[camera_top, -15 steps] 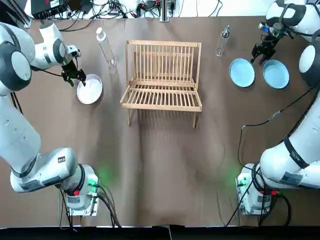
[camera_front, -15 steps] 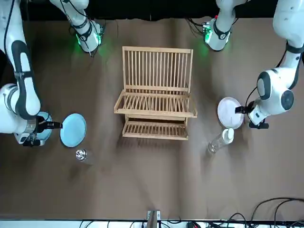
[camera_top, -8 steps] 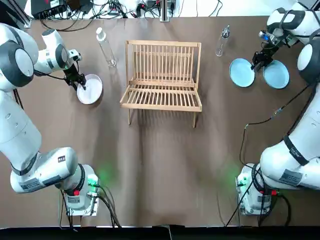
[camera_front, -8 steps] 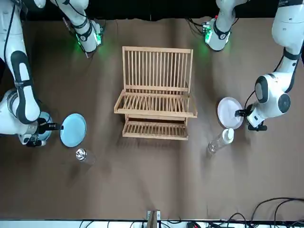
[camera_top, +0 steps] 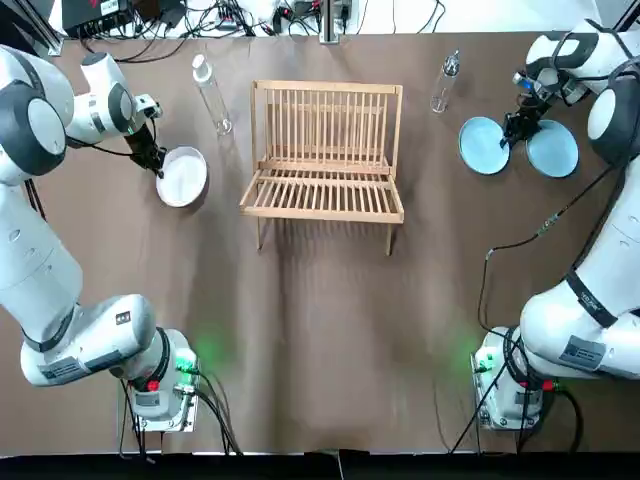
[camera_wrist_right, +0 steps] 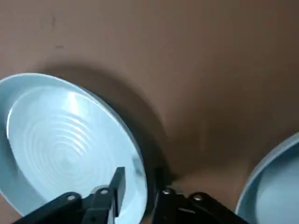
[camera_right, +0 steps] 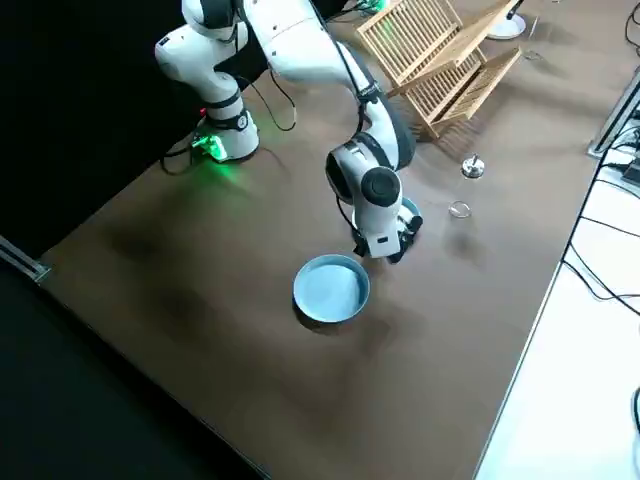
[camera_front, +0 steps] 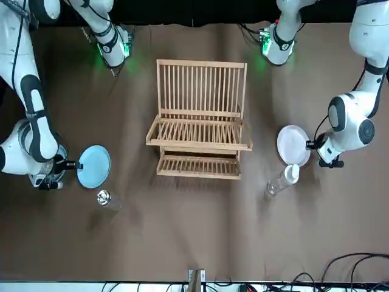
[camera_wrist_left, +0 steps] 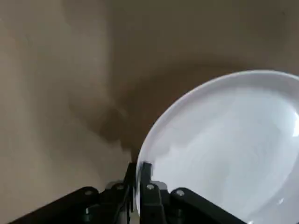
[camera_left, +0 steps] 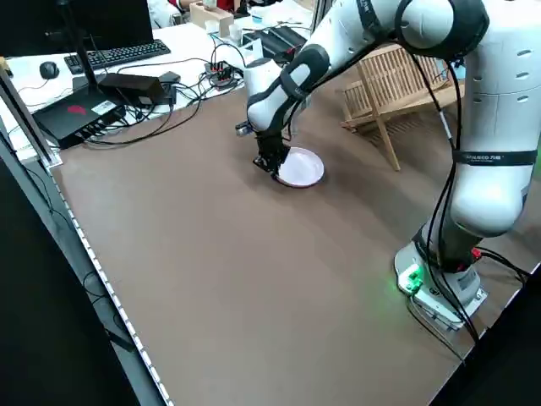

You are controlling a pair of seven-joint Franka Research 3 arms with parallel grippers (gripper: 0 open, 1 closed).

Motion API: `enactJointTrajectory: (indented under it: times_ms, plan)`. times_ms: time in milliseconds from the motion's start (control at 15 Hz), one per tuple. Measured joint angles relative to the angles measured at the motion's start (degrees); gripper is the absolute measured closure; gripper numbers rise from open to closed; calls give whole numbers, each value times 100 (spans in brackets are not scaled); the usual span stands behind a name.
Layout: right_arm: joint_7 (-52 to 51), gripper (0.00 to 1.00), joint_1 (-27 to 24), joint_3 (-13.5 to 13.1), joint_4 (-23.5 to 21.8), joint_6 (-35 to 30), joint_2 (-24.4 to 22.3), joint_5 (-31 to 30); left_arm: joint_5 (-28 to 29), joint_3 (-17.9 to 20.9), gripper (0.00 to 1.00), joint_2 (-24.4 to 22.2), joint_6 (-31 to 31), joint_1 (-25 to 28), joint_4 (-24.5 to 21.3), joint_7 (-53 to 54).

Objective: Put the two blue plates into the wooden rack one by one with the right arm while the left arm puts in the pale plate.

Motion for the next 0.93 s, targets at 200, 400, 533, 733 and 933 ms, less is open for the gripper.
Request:
enactJointTrajectory:
  times_ms: [200,400,533,733,933]
  plan:
    - [-1,82,-2,-4,13,-16,36,0,-36,-34,94,-150,-737,0,217,-4]
    - [-13,97,-3,0,34,-75,30,3,-251,-79,96,-346,-2144,-1,731,-35]
    - [-111,97,-1,15,38,-94,30,3,-347,-118,96,-532,-3283,-2,1138,-144]
    - [-341,97,1,33,251,-938,-20,5,-548,-142,96,-804,-4868,-9,1687,-374]
    - [-372,97,26,42,821,-2641,-350,17,-925,-325,96,-1015,-6102,-11,2076,-992]
